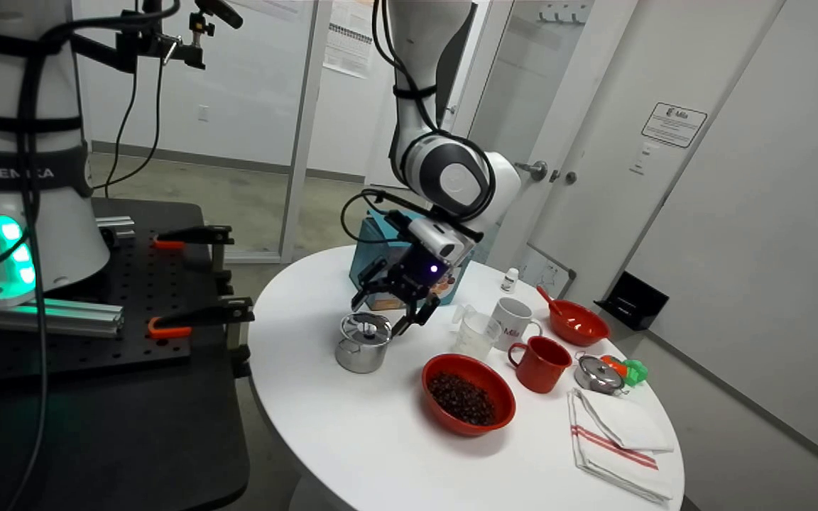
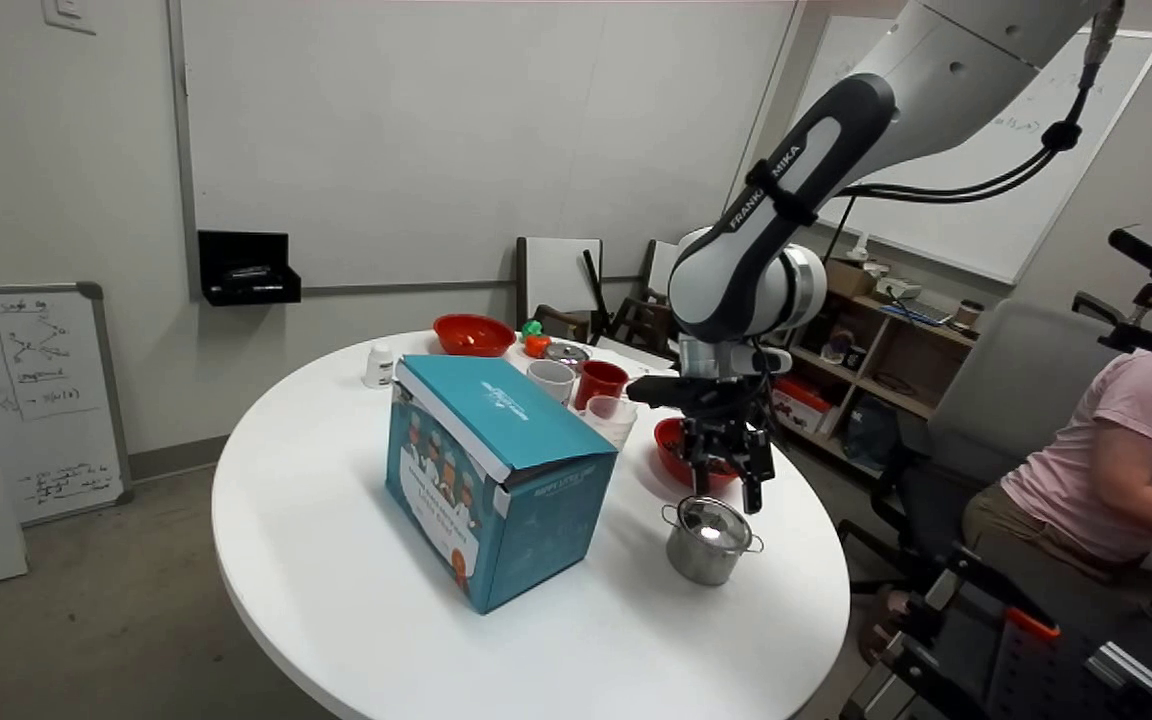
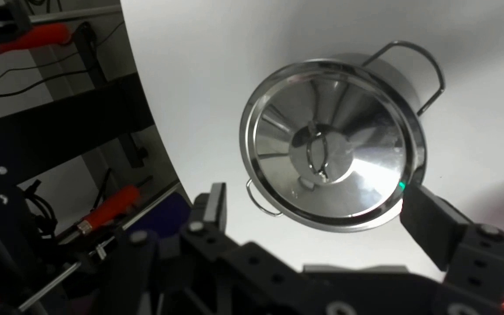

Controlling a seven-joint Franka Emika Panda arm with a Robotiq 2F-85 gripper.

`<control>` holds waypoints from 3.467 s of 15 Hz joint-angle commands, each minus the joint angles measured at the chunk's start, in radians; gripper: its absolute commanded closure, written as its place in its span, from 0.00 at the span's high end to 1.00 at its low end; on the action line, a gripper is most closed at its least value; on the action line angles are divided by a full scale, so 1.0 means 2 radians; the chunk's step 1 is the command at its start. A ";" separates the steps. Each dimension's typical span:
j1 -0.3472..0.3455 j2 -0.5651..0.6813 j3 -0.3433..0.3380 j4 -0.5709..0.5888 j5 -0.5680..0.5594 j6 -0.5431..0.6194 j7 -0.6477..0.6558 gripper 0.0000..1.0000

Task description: Remove the lid from the silver pot.

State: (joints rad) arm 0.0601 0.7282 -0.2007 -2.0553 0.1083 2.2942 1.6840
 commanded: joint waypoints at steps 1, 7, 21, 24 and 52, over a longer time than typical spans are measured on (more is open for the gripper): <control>-0.008 0.023 0.006 0.030 -0.004 -0.015 -0.009 1.00; -0.005 0.006 0.005 0.017 -0.001 -0.017 -0.003 1.00; -0.003 -0.075 0.017 -0.044 -0.012 -0.020 -0.045 1.00; 0.005 -0.090 0.015 -0.065 -0.019 -0.018 -0.049 1.00; 0.036 -0.092 0.023 -0.126 -0.041 0.190 0.015 1.00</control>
State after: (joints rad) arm 0.1279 0.5382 -0.1505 -2.3088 0.0093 2.6696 1.7268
